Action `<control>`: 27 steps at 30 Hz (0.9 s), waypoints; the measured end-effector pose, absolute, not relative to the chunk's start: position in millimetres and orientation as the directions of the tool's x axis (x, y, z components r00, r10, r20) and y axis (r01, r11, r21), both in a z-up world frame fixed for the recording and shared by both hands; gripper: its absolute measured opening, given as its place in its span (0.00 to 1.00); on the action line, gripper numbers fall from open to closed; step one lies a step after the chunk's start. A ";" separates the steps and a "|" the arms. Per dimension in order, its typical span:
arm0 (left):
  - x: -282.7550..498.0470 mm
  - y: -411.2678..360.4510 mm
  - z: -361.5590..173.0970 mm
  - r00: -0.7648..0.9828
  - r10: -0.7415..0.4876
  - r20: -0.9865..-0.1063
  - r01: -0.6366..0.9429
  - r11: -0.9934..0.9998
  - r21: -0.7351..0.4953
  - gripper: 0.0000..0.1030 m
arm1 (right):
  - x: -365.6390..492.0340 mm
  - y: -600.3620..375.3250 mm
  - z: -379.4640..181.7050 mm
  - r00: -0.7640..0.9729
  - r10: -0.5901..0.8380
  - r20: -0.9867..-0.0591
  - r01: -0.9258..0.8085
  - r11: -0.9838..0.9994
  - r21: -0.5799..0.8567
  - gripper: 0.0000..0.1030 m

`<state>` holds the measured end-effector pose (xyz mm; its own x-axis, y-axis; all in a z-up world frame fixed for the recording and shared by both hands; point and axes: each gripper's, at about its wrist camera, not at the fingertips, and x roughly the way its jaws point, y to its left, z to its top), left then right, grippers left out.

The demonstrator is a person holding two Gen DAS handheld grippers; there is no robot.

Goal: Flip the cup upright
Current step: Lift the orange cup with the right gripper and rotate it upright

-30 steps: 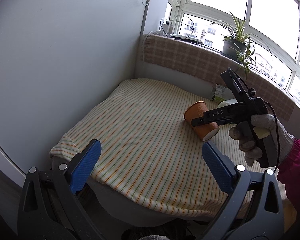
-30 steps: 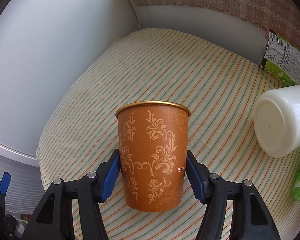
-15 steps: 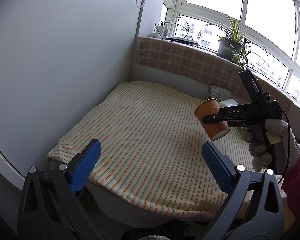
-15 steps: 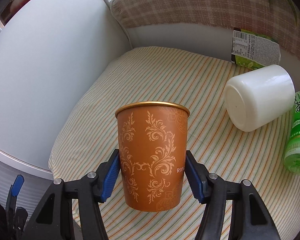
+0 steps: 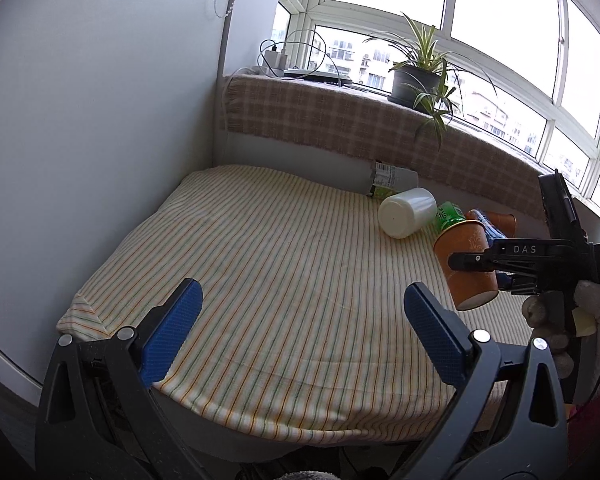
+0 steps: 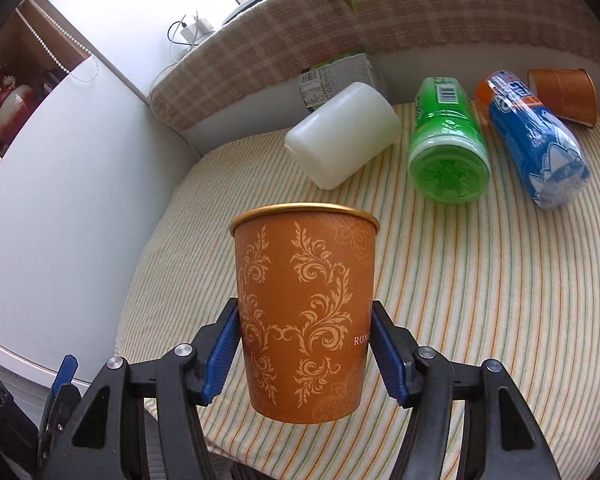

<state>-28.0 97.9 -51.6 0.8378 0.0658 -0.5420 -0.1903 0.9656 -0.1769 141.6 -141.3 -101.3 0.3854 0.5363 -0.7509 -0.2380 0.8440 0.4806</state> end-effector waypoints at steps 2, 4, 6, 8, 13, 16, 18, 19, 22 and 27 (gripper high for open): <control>-23.5 89.2 -51.7 0.839 0.044 -0.542 -0.165 0.970 -0.177 0.99 | 137.6 -155.6 -105.0 0.400 0.526 -0.750 -0.191 0.849 0.493 0.62; -19.3 81.9 -52.1 0.839 0.021 -0.544 -0.141 0.973 -0.180 0.99 | 134.7 -167.7 -109.6 0.415 0.500 -0.760 -0.145 0.861 0.488 0.62; -15.8 73.3 -52.8 0.838 -0.007 -0.546 -0.113 0.976 -0.186 0.99 | 137.0 -180.2 -118.8 0.419 0.483 -0.769 -0.106 0.867 0.487 0.62; -12.1 66.4 -53.0 0.835 -0.027 -0.549 -0.092 0.978 -0.188 0.99 | 134.9 -193.2 -124.6 0.418 0.474 -0.775 -0.075 0.868 0.491 0.62; -6.0 53.9 -53.1 0.831 -0.065 -0.553 -0.056 0.978 -0.199 0.99 | 136.2 -202.1 -132.0 0.419 0.439 -0.795 -0.064 0.887 0.457 0.62; -2.4 49.3 -53.9 0.826 -0.075 -0.558 -0.044 0.979 -0.197 0.99 | 139.6 -205.3 -136.8 0.415 0.433 -0.800 -0.051 0.889 0.455 0.63; 0.3 47.2 -54.1 0.822 -0.083 -0.563 -0.037 0.979 -0.198 0.99 | 143.5 -205.0 -139.4 0.413 0.426 -0.805 -0.046 0.892 0.449 0.63; 1.2 46.6 -54.1 0.821 -0.087 -0.564 -0.035 0.979 -0.201 0.99 | 144.1 -205.3 -140.6 0.411 0.425 -0.806 -0.045 0.893 0.448 0.63; 3.5 45.0 -54.2 0.817 -0.099 -0.569 -0.028 0.977 -0.211 0.99 | 144.2 -206.8 -143.2 0.407 0.424 -0.809 -0.043 0.894 0.446 0.64; 8.4 42.3 -54.9 0.803 -0.133 -0.581 -0.008 0.972 -0.234 0.99 | 141.2 -204.1 -138.8 0.422 0.402 -0.813 -0.069 0.908 0.413 0.65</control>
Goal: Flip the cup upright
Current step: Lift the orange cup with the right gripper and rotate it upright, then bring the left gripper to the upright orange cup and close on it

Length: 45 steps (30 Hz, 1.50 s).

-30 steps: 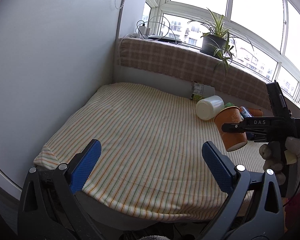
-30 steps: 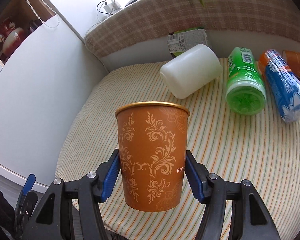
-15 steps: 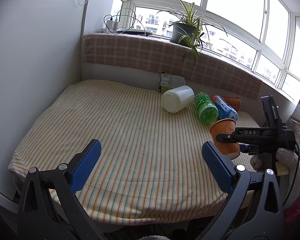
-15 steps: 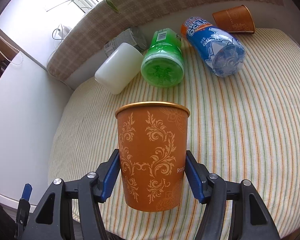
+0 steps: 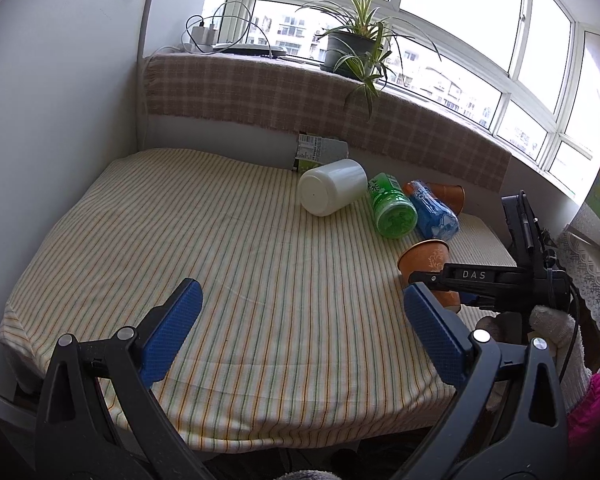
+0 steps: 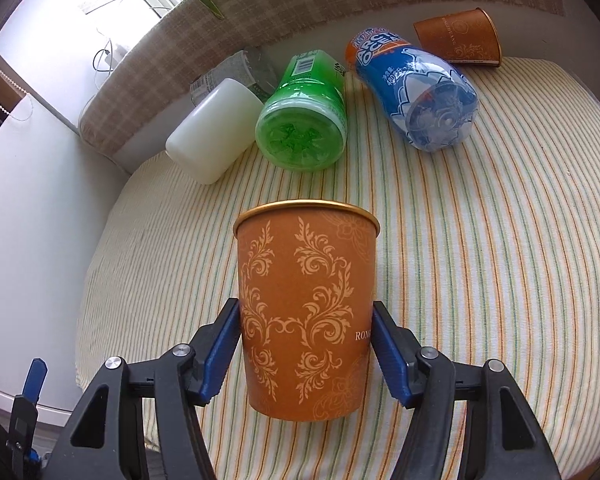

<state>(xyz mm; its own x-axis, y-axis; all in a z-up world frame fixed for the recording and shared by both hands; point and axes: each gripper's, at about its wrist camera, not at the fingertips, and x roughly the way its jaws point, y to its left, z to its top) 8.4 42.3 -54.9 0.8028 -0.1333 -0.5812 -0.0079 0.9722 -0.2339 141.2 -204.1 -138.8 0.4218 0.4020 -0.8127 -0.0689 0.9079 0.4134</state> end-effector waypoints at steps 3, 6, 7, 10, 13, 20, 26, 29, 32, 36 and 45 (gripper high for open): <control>11.6 39.7 -55.2 0.796 -0.149 -0.586 0.005 0.971 -0.240 0.99 | 135.9 -206.5 -133.0 0.441 0.398 -0.804 -0.078 0.910 0.407 0.71; 16.1 36.9 -55.1 0.787 -0.174 -0.592 0.023 0.967 -0.253 0.99 | 128.5 -210.6 -126.0 0.460 0.394 -0.796 -0.096 0.913 0.396 0.75; 18.6 36.1 -55.4 0.782 -0.185 -0.596 0.030 0.965 -0.261 0.99 | 125.3 -212.2 -123.5 0.468 0.388 -0.794 -0.103 0.916 0.387 0.75; 28.0 34.1 -57.0 0.755 -0.241 -0.609 0.054 0.949 -0.310 0.99 | 111.1 -217.8 -113.9 0.502 0.368 -0.783 -0.122 0.926 0.357 0.75; 39.6 27.8 -58.6 0.734 -0.285 -0.617 0.071 0.935 -0.347 0.99 | 94.9 -223.9 -100.8 0.556 0.328 -0.764 -0.134 0.942 0.307 0.75; 80.2 9.6 -71.4 0.621 -0.450 -0.642 0.116 0.863 -0.492 0.99 | 56.4 -242.6 -75.6 0.660 0.234 -0.713 -0.118 0.971 0.210 0.80; 117.2 -5.3 -91.5 0.496 -0.573 -0.652 0.091 0.782 -0.617 0.93 | 31.6 -271.7 -76.4 0.674 0.211 -0.708 -0.061 0.971 0.231 0.80; 133.1 -15.5 -101.3 0.434 -0.621 -0.652 0.077 0.747 -0.660 0.90 | 20.8 -283.3 -77.4 0.680 0.188 -0.708 -0.029 0.973 0.230 0.80; 146.3 -26.1 -109.2 0.391 -0.648 -0.654 0.068 0.729 -0.681 0.89 | 13.1 -296.2 -79.7 0.682 0.176 -0.710 0.005 0.970 0.245 0.80; 159.4 -37.2 -118.3 0.354 -0.668 -0.655 0.055 0.714 -0.698 0.88 | 8.6 -310.9 -84.0 0.681 0.157 -0.716 0.048 0.965 0.257 0.80; 177.6 -59.1 -132.7 0.302 -0.673 -0.675 0.044 0.717 -0.696 0.82 | 2.9 -322.7 -91.0 0.673 0.153 -0.723 0.074 0.960 0.272 0.80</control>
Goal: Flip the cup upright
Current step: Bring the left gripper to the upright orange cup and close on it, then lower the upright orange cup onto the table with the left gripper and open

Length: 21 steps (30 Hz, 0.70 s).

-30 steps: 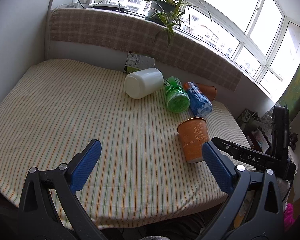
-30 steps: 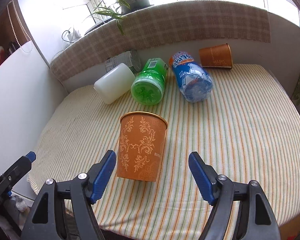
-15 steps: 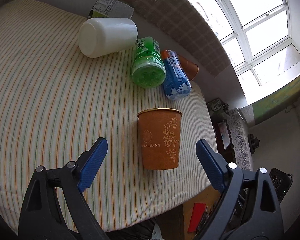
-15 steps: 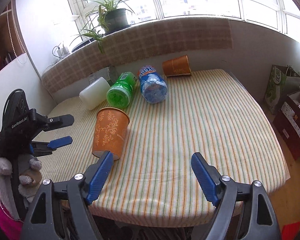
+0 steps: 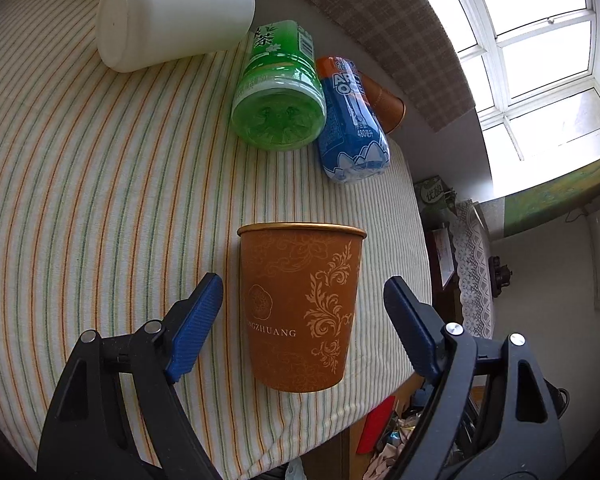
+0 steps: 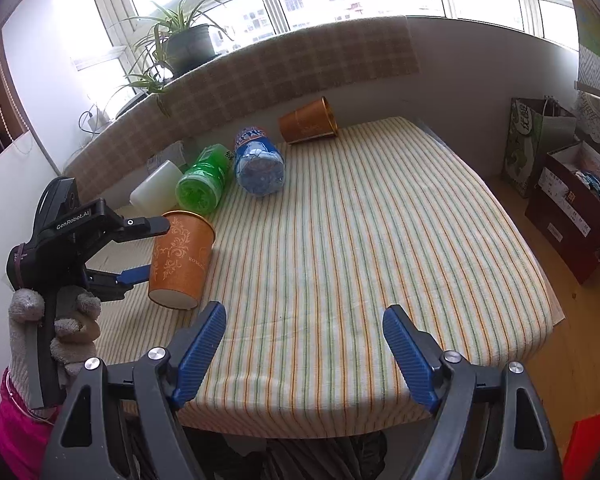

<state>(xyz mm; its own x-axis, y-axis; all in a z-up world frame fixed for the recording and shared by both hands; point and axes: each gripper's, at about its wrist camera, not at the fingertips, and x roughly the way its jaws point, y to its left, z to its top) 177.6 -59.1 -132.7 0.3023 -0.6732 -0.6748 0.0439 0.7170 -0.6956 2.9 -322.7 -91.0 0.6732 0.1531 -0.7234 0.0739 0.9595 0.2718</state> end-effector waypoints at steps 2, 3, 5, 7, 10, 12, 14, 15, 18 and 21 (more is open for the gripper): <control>179.3 -60.6 -133.5 0.299 -0.672 -0.677 0.043 0.719 -0.694 0.82 | 2.6 -323.1 -92.1 0.671 0.153 -0.725 0.074 0.960 0.271 0.80; 180.8 -61.6 -134.4 0.296 -0.671 -0.679 0.043 0.720 -0.693 0.82 | 2.4 -323.3 -92.7 0.670 0.152 -0.726 0.076 0.960 0.271 0.80; 182.8 -63.6 -136.1 0.289 -0.671 -0.682 0.043 0.721 -0.691 0.81 | 2.6 -325.1 -94.1 0.669 0.152 -0.727 0.081 0.958 0.274 0.80; 185.4 -67.3 -138.8 0.280 -0.673 -0.685 0.043 0.721 -0.691 0.79 | 3.1 -325.7 -95.3 0.668 0.151 -0.729 0.083 0.958 0.274 0.80; 188.6 -70.3 -141.5 0.273 -0.675 -0.686 0.037 0.720 -0.693 0.78 | 3.8 -326.0 -97.5 0.664 0.152 -0.732 0.083 0.958 0.273 0.81; 189.4 -71.1 -143.0 0.269 -0.676 -0.686 0.036 0.719 -0.695 0.75 | 4.6 -326.1 -98.5 0.661 0.151 -0.735 0.082 0.959 0.272 0.81; 190.5 -73.1 -143.5 0.265 -0.677 -0.686 0.040 0.719 -0.694 0.72 | 5.1 -326.5 -99.7 0.659 0.153 -0.736 0.083 0.958 0.273 0.81; 190.9 -74.1 -143.8 0.263 -0.677 -0.687 0.042 0.720 -0.693 0.70 | 5.5 -326.9 -100.2 0.659 0.153 -0.737 0.084 0.958 0.274 0.81; 191.2 -76.0 -143.8 0.267 -0.669 -0.694 0.044 0.728 -0.685 0.66 | 6.1 -327.9 -100.6 0.659 0.149 -0.737 0.087 0.958 0.272 0.81; 191.2 -78.8 -141.6 0.276 -0.658 -0.701 0.054 0.739 -0.672 0.66 | 6.8 -328.2 -100.7 0.660 0.149 -0.736 0.087 0.958 0.272 0.81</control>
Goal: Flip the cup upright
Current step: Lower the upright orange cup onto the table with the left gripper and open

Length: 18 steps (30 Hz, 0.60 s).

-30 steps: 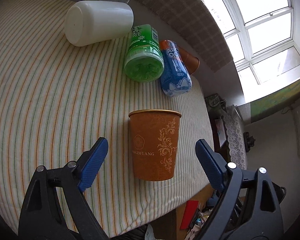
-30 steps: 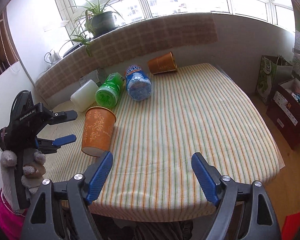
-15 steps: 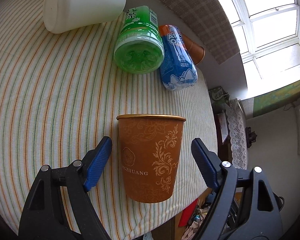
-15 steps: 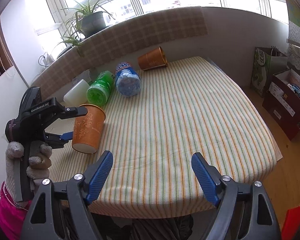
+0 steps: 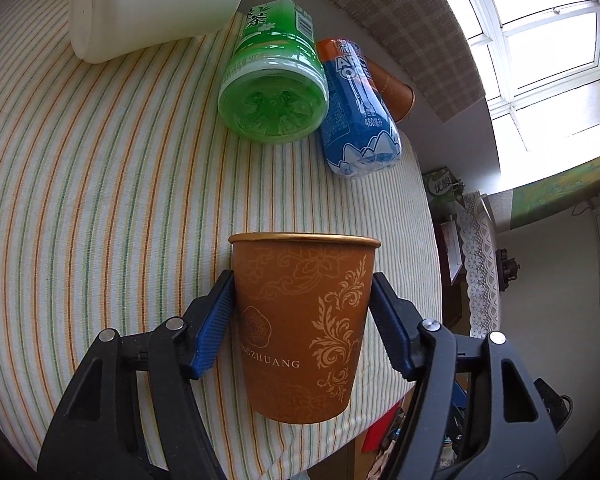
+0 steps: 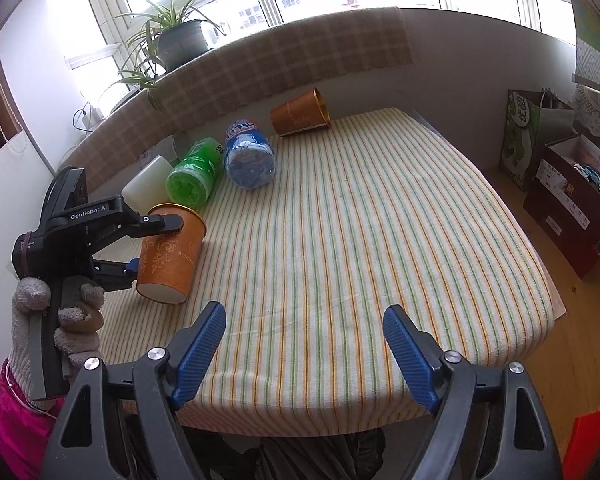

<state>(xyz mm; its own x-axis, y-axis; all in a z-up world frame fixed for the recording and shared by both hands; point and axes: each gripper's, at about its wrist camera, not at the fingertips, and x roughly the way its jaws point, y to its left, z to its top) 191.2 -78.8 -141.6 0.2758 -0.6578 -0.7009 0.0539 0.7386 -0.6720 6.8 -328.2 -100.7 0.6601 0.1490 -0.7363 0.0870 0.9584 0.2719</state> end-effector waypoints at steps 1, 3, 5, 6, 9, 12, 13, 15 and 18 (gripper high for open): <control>190.6 -79.2 -140.4 0.280 -0.653 -0.704 0.059 0.743 -0.666 0.66 | 6.8 -327.9 -100.6 0.661 0.148 -0.736 0.086 0.959 0.271 0.81; 188.2 -80.9 -136.7 0.294 -0.639 -0.711 0.075 0.757 -0.649 0.66 | 6.9 -327.6 -100.5 0.662 0.148 -0.735 0.086 0.959 0.270 0.81; 184.8 -82.7 -131.5 0.313 -0.623 -0.717 0.097 0.771 -0.629 0.66 | 6.8 -327.1 -99.9 0.663 0.146 -0.735 0.086 0.960 0.268 0.81; 183.1 -83.5 -128.8 0.322 -0.615 -0.719 0.109 0.779 -0.617 0.66 | 6.7 -326.4 -99.3 0.665 0.142 -0.733 0.085 0.961 0.263 0.81; 176.2 -85.6 -121.1 0.359 -0.585 -0.727 0.147 0.805 -0.575 0.66 | 6.5 -322.8 -97.1 0.671 0.134 -0.729 0.078 0.965 0.249 0.81; 165.8 -87.5 -112.5 0.407 -0.547 -0.731 0.188 0.834 -0.519 0.66 | 7.5 -320.4 -96.3 0.671 0.139 -0.728 0.068 0.967 0.247 0.81; 162.6 -88.5 -109.5 0.423 -0.536 -0.731 0.199 0.842 -0.501 0.65 | 7.8 -319.4 -96.5 0.670 0.140 -0.729 0.066 0.967 0.246 0.81; 156.6 -90.8 -103.4 0.453 -0.514 -0.729 0.222 0.857 -0.465 0.65 | 8.1 -317.8 -96.7 0.669 0.140 -0.730 0.064 0.967 0.245 0.81; 147.4 -94.7 -94.8 0.500 -0.480 -0.721 0.255 0.877 -0.407 0.65 | 8.0 -316.2 -96.2 0.670 0.139 -0.729 0.062 0.968 0.242 0.81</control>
<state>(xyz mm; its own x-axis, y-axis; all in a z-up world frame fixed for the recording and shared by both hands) 147.4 -94.7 -94.8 0.5000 -0.4796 -0.7211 0.2552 0.8773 -0.4065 8.0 -316.2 -96.2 0.6700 0.1394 -0.7291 0.0623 0.9682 0.2423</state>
